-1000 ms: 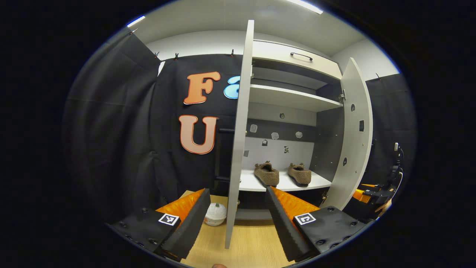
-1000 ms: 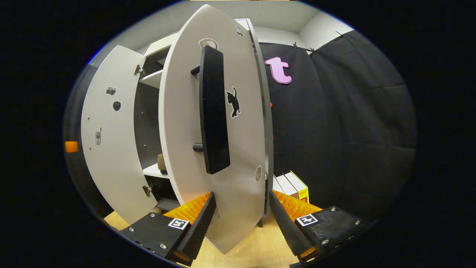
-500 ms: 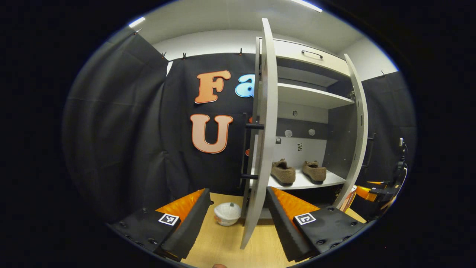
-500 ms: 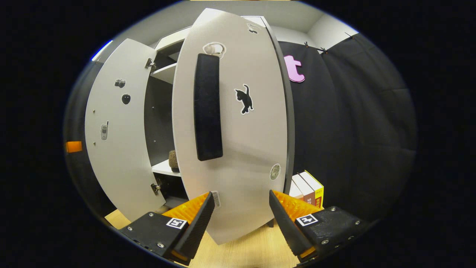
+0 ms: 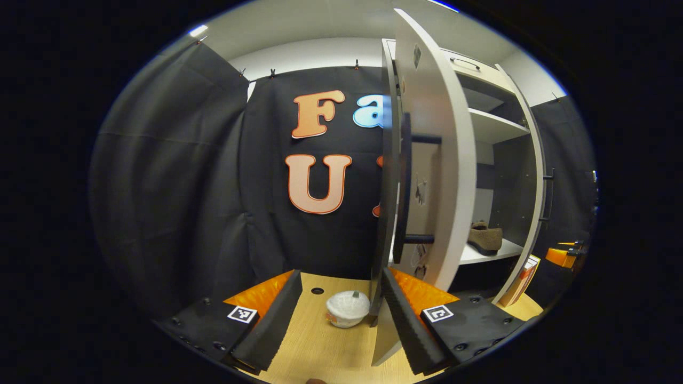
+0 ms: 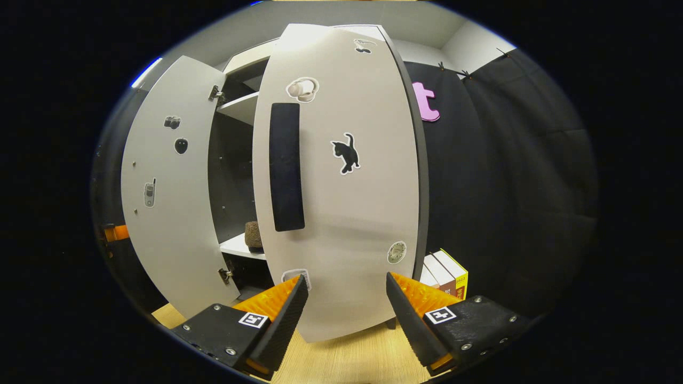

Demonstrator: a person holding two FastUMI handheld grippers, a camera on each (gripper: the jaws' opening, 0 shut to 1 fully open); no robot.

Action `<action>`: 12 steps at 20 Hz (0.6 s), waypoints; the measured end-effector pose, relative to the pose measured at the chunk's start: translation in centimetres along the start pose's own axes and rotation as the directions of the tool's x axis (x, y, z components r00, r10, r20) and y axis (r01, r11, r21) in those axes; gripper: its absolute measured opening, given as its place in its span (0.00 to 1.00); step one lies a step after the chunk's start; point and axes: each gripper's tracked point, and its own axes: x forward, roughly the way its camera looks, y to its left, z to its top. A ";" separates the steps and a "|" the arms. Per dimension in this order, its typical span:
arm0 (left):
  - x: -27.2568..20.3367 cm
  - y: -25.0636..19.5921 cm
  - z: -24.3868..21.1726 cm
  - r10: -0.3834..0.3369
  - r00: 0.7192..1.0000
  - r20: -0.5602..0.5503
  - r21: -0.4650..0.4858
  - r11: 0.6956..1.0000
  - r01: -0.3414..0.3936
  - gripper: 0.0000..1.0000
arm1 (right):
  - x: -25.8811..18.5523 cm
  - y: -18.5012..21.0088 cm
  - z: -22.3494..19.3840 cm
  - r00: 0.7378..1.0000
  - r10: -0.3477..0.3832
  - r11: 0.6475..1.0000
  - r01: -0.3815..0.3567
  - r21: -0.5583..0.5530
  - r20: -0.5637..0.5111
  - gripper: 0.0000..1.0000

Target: Grab one shoe with the right hand and put it into the shoe cabinet, grab the other shoe with the left hand and put it into the shoe cabinet; then close the right door with the right hand and the left door with the left hand.

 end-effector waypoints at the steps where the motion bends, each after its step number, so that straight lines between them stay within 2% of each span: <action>1: 0.3 -0.1 -0.3 -0.005 1.000 -0.004 -0.010 1.000 0.005 0.95 | 0.0 0.1 0.1 1.000 0.000 1.000 0.000 -0.001 0.002 0.91; 7: 2.2 -0.9 -0.2 -0.054 0.998 0.031 0.007 0.999 0.054 0.97 | -0.5 -0.4 1.0 0.999 -0.023 0.999 0.024 -0.038 0.030 0.92; 12: 2.2 -1.0 -0.4 -0.056 0.998 0.032 0.006 0.998 0.056 0.94 | -0.9 -1.6 1.4 0.998 -0.050 0.999 0.051 -0.019 0.039 0.92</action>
